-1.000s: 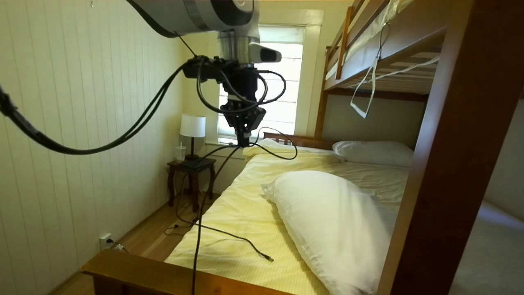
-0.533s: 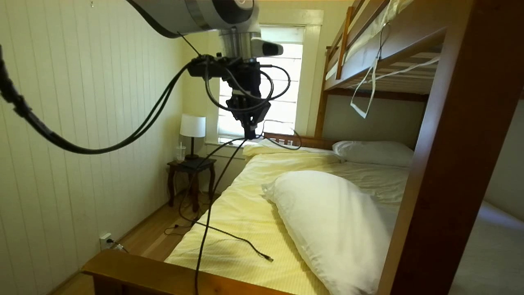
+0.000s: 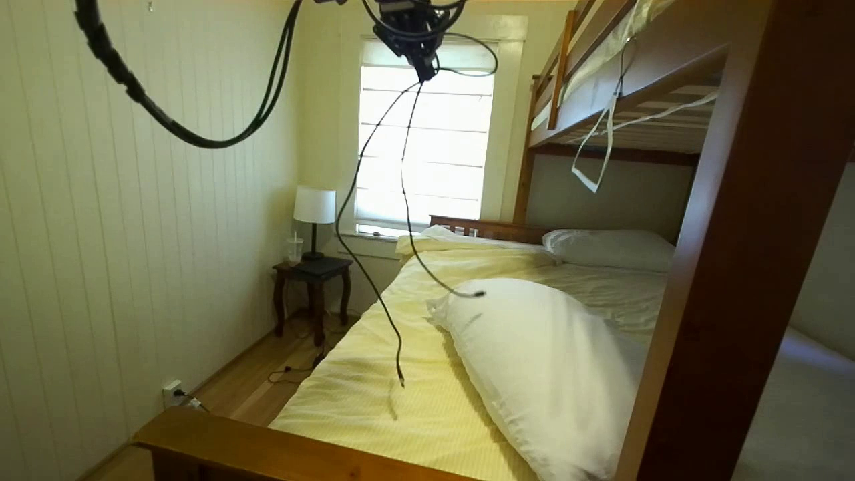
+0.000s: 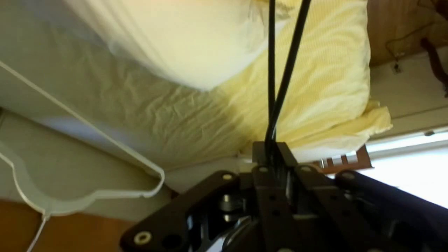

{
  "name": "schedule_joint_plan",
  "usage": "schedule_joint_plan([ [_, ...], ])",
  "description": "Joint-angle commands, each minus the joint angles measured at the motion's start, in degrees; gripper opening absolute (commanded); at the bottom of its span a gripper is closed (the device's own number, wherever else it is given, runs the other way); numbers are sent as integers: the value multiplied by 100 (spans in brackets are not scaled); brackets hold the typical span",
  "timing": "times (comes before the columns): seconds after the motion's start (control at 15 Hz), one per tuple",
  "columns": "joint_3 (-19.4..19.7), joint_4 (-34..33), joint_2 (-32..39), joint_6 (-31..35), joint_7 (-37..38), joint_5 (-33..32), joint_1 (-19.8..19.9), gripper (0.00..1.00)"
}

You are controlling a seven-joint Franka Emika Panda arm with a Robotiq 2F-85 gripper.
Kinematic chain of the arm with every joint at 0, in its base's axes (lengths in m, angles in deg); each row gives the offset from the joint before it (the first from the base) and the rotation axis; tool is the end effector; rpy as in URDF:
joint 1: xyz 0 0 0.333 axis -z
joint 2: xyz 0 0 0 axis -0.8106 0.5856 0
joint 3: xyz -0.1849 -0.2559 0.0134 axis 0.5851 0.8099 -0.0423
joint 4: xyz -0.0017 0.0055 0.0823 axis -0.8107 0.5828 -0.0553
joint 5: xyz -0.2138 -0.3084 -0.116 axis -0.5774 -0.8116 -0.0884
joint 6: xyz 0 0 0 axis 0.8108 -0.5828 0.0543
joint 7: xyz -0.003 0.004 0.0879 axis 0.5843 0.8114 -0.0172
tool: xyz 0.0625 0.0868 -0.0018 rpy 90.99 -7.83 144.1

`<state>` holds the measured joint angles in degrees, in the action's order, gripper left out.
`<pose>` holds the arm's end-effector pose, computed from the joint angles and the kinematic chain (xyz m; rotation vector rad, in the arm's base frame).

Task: Put the cable on the pillow

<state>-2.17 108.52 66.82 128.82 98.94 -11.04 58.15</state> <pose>0.4672 0.0150 0.7848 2.8071 -0.3883 1.1426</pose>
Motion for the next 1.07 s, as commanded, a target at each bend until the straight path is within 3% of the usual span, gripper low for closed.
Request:
schedule_joint_plan([
  [0.0,-144,-1449,773,455,-113,-325,40,2],
  [0.27,41,-1422,1316,2308,-85,-857,186,2],
  [0.6,371,-192,1824,4418,490,-1892,589,2],
  [0.8,501,657,1948,4599,1055,-2487,702,2],
  [1.0,607,1486,1880,4190,1355,-2776,737,2],
])
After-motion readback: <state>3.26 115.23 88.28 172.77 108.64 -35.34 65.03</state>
